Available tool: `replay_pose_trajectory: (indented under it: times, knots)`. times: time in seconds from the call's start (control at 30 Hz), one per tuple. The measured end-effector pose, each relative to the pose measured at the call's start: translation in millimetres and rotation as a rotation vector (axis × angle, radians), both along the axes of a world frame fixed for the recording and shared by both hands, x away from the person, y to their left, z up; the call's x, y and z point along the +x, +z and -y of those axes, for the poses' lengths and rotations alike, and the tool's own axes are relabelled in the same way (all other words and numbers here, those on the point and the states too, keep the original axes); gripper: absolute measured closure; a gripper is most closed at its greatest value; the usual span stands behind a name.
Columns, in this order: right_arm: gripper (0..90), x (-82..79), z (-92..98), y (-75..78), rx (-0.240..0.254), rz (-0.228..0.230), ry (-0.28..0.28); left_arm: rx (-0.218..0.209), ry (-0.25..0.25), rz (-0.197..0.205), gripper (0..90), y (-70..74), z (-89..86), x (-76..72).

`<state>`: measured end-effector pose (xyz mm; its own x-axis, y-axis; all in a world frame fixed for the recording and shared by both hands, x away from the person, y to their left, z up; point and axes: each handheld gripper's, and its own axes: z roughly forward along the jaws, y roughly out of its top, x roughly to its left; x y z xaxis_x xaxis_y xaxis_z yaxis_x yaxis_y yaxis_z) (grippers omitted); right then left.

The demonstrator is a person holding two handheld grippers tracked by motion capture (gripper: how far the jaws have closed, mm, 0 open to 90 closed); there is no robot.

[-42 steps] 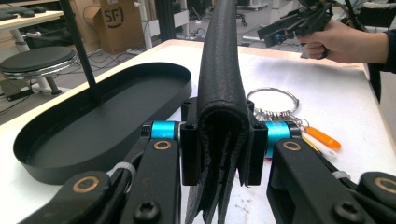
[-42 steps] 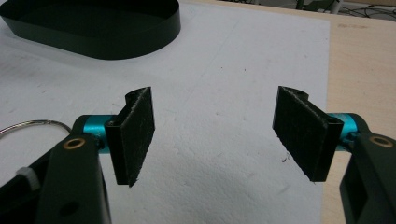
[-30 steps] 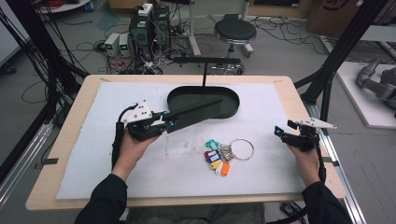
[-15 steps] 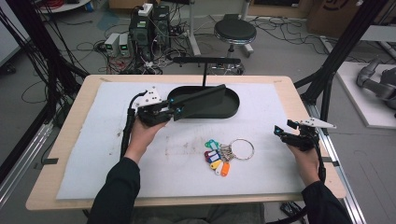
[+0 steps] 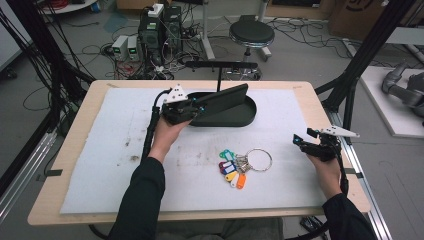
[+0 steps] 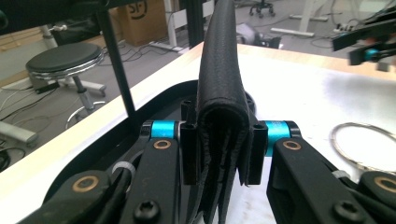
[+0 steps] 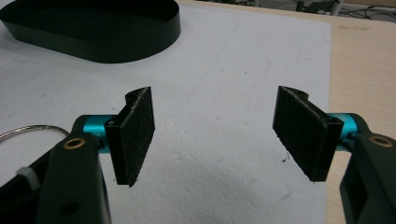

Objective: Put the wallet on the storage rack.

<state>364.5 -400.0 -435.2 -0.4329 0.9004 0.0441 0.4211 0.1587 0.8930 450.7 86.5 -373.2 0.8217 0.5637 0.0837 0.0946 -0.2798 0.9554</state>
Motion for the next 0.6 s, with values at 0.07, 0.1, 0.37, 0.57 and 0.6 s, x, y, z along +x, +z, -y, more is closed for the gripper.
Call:
replay_pose_trajectory:
  times: [0.07, 0.1, 0.37, 0.57, 0.6]
  knots:
    - [29.9, 0.0, -0.6, 0.0, 0.004, -0.003, -0.001, -0.012, 0.015, -0.004, 74.1, -7.4, 3.3, 10.1]
    - [29.9, 0.0, -0.6, 0.0, 0.005, -0.005, -0.001, -0.012, 0.015, -0.004, 74.1, -7.4, 3.3, 10.1]
    - [29.9, 1.0, -0.8, -0.7, 0.004, -0.004, 0.003, 0.003, 0.064, -0.044, 74.0, -33.9, 7.7, 30.9]
    - [29.9, 1.6, -1.4, -1.2, -0.002, -0.006, 0.006, -0.017, 0.078, -0.064, 74.0, -43.1, 7.1, 36.9]
    - [29.9, 1.4, -2.1, -1.2, 0.002, -0.007, 0.005, -0.031, 0.080, -0.078, 74.0, -47.6, 6.9, 39.9]
